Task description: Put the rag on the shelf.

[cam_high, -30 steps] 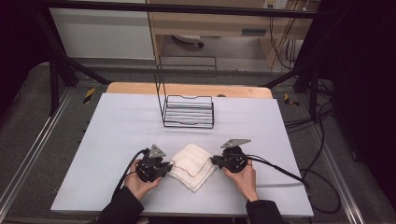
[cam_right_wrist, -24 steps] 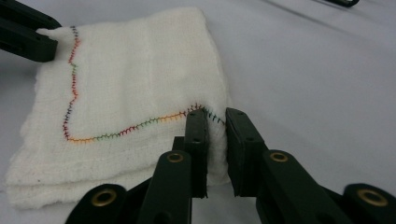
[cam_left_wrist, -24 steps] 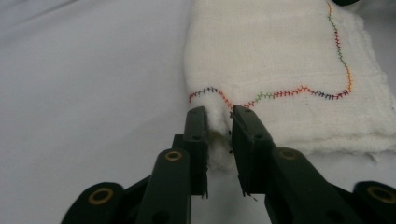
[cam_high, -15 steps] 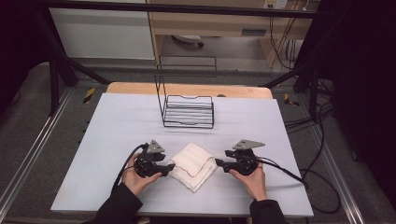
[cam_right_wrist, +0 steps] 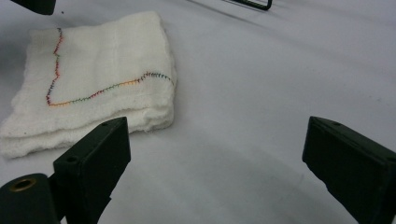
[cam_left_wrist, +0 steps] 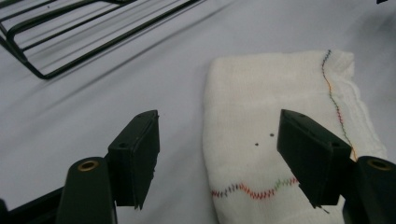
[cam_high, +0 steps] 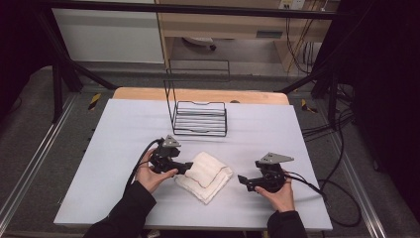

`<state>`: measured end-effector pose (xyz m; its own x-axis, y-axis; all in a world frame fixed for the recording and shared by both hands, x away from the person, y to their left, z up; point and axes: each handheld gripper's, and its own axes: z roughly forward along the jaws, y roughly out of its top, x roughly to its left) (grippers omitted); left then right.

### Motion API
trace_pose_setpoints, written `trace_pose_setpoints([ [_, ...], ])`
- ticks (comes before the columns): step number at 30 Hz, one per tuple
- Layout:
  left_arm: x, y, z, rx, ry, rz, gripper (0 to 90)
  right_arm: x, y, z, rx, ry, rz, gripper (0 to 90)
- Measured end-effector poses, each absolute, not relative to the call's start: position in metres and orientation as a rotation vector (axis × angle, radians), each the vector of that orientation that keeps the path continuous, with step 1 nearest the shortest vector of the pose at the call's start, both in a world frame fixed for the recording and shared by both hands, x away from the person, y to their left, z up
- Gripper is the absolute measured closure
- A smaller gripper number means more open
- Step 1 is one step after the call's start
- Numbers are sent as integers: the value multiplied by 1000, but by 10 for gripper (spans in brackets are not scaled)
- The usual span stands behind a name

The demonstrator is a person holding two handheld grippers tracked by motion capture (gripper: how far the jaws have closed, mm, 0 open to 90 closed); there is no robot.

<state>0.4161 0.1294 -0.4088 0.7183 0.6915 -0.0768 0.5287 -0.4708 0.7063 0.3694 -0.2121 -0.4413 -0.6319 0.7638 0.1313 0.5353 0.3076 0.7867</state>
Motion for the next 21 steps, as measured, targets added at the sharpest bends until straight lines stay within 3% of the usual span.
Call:
trace_pose_setpoints([
  [12, 442, 97, -420, 2184, 955, 225, 334, 363, -214, -441, 1205, 2306, 1248, 53],
  [16, 449, 93, -424, 2182, 946, 260, 358, 363, -214, -441, 1209, 2305, 1246, 51],
  [21, 453, 89, -431, 2187, 932, 252, 472, 364, -213, -442, 1213, 2306, 1252, 46],
])
